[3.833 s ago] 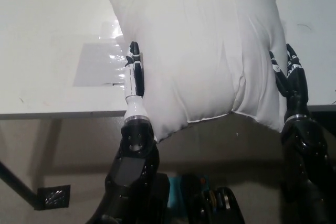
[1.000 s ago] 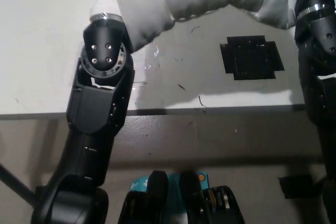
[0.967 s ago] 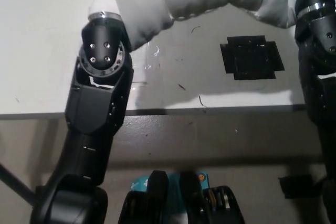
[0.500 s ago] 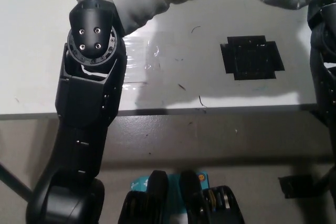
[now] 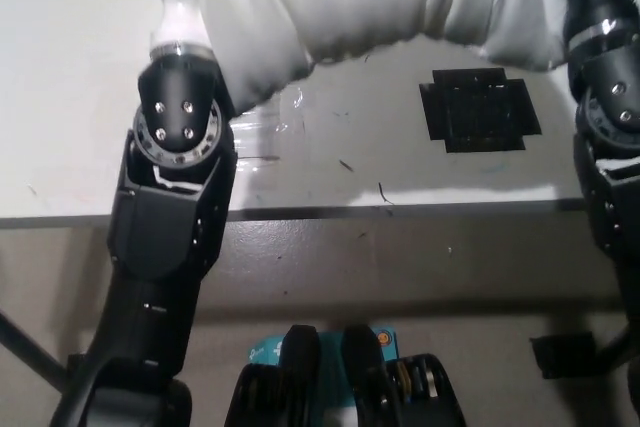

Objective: The robot uses both hands to lift the pillow and then drops it on the table

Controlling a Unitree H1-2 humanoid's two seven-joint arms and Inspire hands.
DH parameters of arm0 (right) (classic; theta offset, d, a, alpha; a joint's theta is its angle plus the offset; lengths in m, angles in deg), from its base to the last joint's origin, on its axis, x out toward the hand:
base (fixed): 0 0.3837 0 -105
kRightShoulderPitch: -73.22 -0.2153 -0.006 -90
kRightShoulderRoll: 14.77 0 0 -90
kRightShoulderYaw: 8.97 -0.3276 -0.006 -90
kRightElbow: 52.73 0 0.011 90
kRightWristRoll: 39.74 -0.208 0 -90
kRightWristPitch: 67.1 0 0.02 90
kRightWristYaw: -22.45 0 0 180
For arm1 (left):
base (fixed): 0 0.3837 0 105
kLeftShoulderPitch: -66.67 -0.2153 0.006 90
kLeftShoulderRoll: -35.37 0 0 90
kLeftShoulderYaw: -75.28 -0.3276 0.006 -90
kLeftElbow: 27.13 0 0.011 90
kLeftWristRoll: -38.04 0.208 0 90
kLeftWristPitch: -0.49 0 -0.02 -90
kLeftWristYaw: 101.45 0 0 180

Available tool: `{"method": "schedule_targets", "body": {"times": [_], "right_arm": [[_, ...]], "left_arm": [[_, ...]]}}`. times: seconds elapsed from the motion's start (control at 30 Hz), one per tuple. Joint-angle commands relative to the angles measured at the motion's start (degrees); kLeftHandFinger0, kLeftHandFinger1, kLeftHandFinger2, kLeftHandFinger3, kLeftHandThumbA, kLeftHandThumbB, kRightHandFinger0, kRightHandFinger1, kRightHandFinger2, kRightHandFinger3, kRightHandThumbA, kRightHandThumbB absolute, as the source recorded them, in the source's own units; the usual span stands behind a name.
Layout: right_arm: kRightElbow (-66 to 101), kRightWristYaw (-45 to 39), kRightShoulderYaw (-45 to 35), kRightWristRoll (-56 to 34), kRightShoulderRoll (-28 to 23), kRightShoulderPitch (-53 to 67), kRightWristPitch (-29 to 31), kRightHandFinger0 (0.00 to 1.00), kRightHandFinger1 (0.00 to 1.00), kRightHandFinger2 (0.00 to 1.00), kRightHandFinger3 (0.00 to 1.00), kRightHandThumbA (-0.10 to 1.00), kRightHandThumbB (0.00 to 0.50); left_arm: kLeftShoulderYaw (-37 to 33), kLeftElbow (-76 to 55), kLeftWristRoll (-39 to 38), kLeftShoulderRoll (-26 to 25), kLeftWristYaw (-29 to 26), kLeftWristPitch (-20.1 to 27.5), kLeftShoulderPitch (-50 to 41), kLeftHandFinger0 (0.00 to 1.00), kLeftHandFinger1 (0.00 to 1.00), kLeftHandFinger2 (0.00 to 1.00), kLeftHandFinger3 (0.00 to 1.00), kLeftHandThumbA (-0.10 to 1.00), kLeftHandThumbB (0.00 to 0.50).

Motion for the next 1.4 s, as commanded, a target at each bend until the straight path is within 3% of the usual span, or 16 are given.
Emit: {"method": "schedule_targets", "body": {"times": [0.0,0.07,0.13,0.27,0.37,0.43,0.5,0.53,0.6,0.7,0.73,0.87,0.93,1.1,1.17,1.37], "right_arm": [[-2.13,-4.39,2.73,0.34,2.22,-1.73,4.88,1.00,1.00,1.00,1.00,1.00,0.403],[-7.11,-4.57,3.14,0.45,2.73,-0.55,6.64,1.00,1.00,1.00,1.00,1.00,0.394],[-11.02,-4.97,3.45,0.27,3.19,0.43,7.76,1.00,1.00,1.00,1.00,1.00,0.426],[-17.22,-7.21,4.35,-0.83,5.09,2.34,8.97,1.00,1.00,1.00,1.00,1.00,0.413],[-20.68,-7.53,6.37,1.01,6.09,4.15,10.40,1.00,1.00,1.00,1.00,1.00,0.291],[-22.93,-7.44,7.34,1.89,6.35,4.47,10.88,1.00,1.00,1.00,1.00,1.00,0.285],[-25.91,-7.75,7.24,1.24,6.75,5.05,10.92,1.00,1.00,1.00,1.00,1.00,0.330],[-28.13,-8.15,6.86,0.43,7.18,5.40,11.64,1.00,1.00,1.00,1.00,1.00,0.331],[-31.02,-8.38,6.01,-0.85,8.16,6.22,13.33,1.00,1.00,1.00,1.00,1.00,0.352],[-34.01,-7.56,1.87,-5.46,11.29,8.00,15.91,1.00,1.00,1.00,1.00,1.00,0.400],[-34.84,-7.68,1.01,-6.12,12.20,8.25,17.35,1.00,1.00,1.00,1.00,1.00,0.386],[-34.86,-7.37,-0.23,-5.60,13.68,9.15,19.65,1.00,1.00,1.00,1.00,1.00,0.468],[-35.26,-7.51,-0.63,-5.65,13.62,8.95,20.23,1.00,1.00,1.00,1.00,1.00,0.472],[-32.61,-4.00,-4.03,-7.57,14.55,9.78,23.29,1.00,1.00,1.00,1.00,1.00,0.408],[-30.93,-3.54,-5.29,-8.09,14.52,9.88,24.38,1.00,1.00,1.00,1.00,1.00,0.422],[-27.46,-4.74,-5.49,-7.09,11.93,10.85,23.79,1.00,1.00,1.00,1.00,1.00,0.425]], "left_arm": [[-3.33,0.93,0.62,2.64,5.53,6.27,2.42,1.00,1.00,1.00,1.00,1.00,0.274],[-3.15,2.84,0.43,2.23,5.75,7.28,0.04,1.00,1.00,1.00,1.00,1.00,0.286],[-2.79,5.32,-0.04,2.25,5.78,9.16,-1.95,1.00,1.00,1.00,1.00,1.00,0.265],[-2.50,10.33,0.02,2.00,6.15,11.66,-5.94,1.00,1.00,1.00,1.00,1.00,0.263],[-2.24,15.66,0.17,1.98,6.16,14.25,-8.58,1.00,1.00,1.00,1.00,1.00,0.242],[-2.17,17.66,0.89,1.61,5.60,15.16,-9.44,1.00,1.00,1.00,1.00,1.00,0.240],[-1.75,21.44,0.80,1.53,5.27,17.43,-9.86,1.00,1.00,1.00,1.00,1.00,0.193],[-1.60,23.13,0.56,1.41,5.51,17.94,-10.39,1.00,1.00,1.00,1.00,1.00,0.220],[-1.14,25.82,-0.08,1.35,5.94,19.02,-11.00,1.00,1.00,1.00,1.00,1.00,0.223],[-0.81,28.94,0.02,1.90,5.43,18.59,-11.42,1.00,1.00,1.00,1.00,1.00,0.197],[-0.37,29.63,-0.62,2.27,5.64,18.17,-11.36,1.00,1.00,1.00,1.00,1.00,0.205],[0.56,32.06,-2.61,3.33,7.84,20.18,-10.80,1.00,1.00,1.00,1.00,1.00,0.259],[0.38,31.85,-2.28,3.32,7.68,20.28,-10.88,1.00,1.00,1.00,1.00,1.00,0.249],[-0.10,27.64,-1.44,2.34,6.97,19.72,-12.21,1.00,1.00,1.00,1.00,1.00,0.209],[0.12,26.14,-1.90,1.79,7.43,19.54,-12.10,1.00,1.00,1.00,1.00,1.00,0.209],[-0.19,23.41,-0.36,-0.97,7.36,19.70,-12.11,1.00,1.00,1.00,1.00,1.00,0.278]]}}
